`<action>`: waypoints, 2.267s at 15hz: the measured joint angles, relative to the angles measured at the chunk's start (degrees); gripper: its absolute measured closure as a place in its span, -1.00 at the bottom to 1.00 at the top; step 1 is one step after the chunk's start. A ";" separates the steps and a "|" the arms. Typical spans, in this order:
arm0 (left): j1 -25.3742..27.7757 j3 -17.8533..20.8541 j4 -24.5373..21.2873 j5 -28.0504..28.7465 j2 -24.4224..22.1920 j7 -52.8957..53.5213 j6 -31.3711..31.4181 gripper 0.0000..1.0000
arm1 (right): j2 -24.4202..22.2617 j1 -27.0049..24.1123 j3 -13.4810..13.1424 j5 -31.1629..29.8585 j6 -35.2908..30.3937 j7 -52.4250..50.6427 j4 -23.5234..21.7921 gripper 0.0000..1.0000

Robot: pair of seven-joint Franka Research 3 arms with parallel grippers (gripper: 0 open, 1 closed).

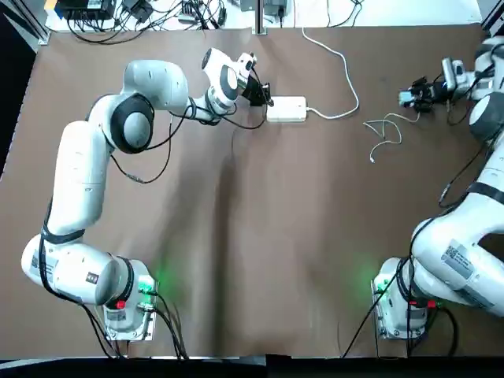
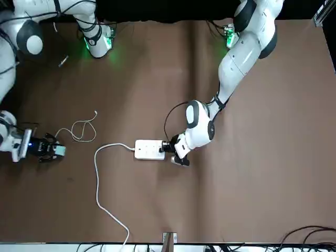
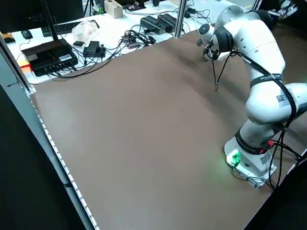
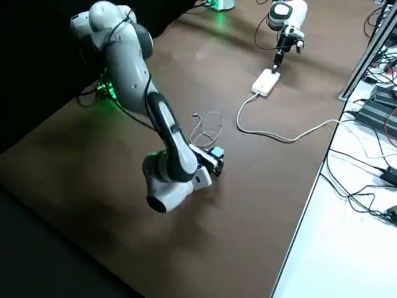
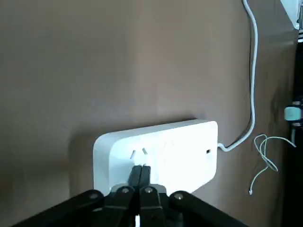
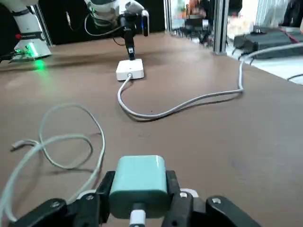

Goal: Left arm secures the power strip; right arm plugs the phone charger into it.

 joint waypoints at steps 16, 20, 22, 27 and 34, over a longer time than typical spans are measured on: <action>-0.05 -0.02 0.00 0.00 0.02 0.00 0.27 0.98 | -28.04 27.66 -10.50 -24.15 7.21 63.82 -0.37 0.05; -0.05 -0.02 0.00 0.00 0.03 0.00 0.29 0.98 | -28.57 34.44 -10.61 -28.37 8.57 83.72 -0.46 0.05; -0.05 -0.02 0.00 0.00 0.03 0.00 0.29 0.98 | -28.80 37.81 -10.60 -30.52 8.73 95.16 -0.46 0.05; -0.05 -0.02 0.00 0.00 0.03 0.00 0.31 0.98 | -28.89 45.07 -10.60 -34.44 8.79 113.08 -0.53 0.05; -0.05 -0.02 0.00 0.00 0.03 0.00 0.32 0.98 | -27.87 56.28 -10.55 -36.08 10.89 133.35 -2.12 0.05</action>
